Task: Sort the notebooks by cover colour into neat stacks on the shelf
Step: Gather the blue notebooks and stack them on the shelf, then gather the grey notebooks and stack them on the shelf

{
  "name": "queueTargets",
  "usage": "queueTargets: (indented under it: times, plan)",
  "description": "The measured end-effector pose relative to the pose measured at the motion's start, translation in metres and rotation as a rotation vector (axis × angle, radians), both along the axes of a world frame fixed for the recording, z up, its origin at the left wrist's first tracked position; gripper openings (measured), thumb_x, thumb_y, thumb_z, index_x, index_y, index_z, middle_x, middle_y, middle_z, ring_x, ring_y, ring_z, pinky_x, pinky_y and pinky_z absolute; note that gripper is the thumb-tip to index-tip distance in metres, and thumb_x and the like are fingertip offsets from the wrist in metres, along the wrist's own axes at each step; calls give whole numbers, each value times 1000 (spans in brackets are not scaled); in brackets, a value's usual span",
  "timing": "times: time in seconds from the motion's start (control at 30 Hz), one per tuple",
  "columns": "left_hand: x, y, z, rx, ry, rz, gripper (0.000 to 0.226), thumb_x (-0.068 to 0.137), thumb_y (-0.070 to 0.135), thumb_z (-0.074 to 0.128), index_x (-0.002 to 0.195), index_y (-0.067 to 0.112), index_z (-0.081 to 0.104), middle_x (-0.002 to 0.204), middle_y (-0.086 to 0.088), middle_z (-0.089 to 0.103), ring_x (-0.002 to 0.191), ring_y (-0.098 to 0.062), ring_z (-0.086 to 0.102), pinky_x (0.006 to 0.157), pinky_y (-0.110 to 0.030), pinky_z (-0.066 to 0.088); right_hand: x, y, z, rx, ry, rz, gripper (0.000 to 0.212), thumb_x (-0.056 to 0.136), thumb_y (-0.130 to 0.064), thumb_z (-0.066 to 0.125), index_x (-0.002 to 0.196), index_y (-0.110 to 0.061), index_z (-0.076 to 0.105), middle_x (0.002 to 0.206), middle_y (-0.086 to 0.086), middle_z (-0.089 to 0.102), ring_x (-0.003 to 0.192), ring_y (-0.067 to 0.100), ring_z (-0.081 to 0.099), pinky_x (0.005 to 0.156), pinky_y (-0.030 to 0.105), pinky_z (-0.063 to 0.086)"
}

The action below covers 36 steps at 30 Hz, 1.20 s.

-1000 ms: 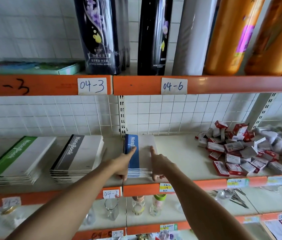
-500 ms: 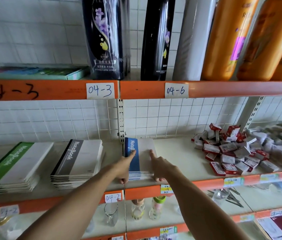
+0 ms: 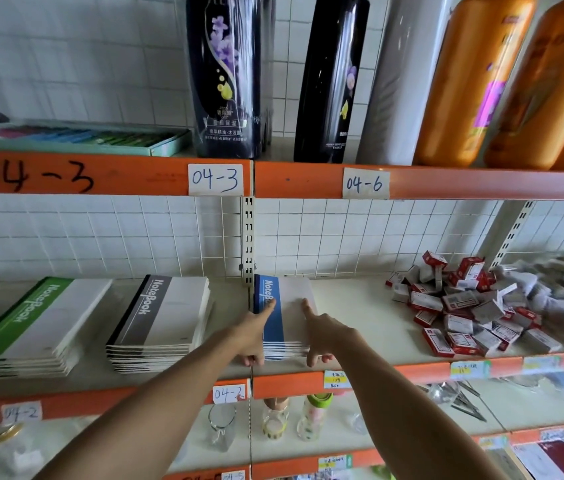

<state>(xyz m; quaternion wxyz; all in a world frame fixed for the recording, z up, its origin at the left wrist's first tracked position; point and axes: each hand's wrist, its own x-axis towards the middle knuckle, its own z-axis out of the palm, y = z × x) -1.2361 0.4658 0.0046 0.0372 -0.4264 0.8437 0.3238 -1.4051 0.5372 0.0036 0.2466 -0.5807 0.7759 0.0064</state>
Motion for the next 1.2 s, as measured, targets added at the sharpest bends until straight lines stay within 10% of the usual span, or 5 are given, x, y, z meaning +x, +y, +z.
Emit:
queueTargets:
  times: [0.5,0.8,1.0,1.2]
  plan:
    - [-1,-2,-2,-9,-72,-20,135,74,-7,80,151,43,-19,143,-24,40,71,-23,70,66,-40,61,0,3,8,38,9,20,139,73,-15,87,150,-24,-29,126,26,57,63,16,51,87,42,53]
    - [0,-11,36,-84,-276,-133,133,71,28,89,155,36,-14,160,-10,26,119,-36,58,79,-38,54,-5,-11,44,125,57,26,136,63,-39,92,156,-30,-7,149,19,44,126,36,54,101,48,49]
    - [-2,-10,37,-18,-279,-119,121,76,24,85,156,38,-5,157,-16,29,83,-26,66,76,-41,60,2,-21,45,214,106,50,118,69,-44,87,155,-25,8,149,17,41,127,37,52,101,48,49]
    - [9,-19,56,78,-245,-77,120,73,47,84,155,43,-5,152,-20,36,90,-26,69,84,-42,59,15,-35,89,256,325,187,106,70,-66,76,151,-14,32,152,8,41,137,30,42,108,41,37]
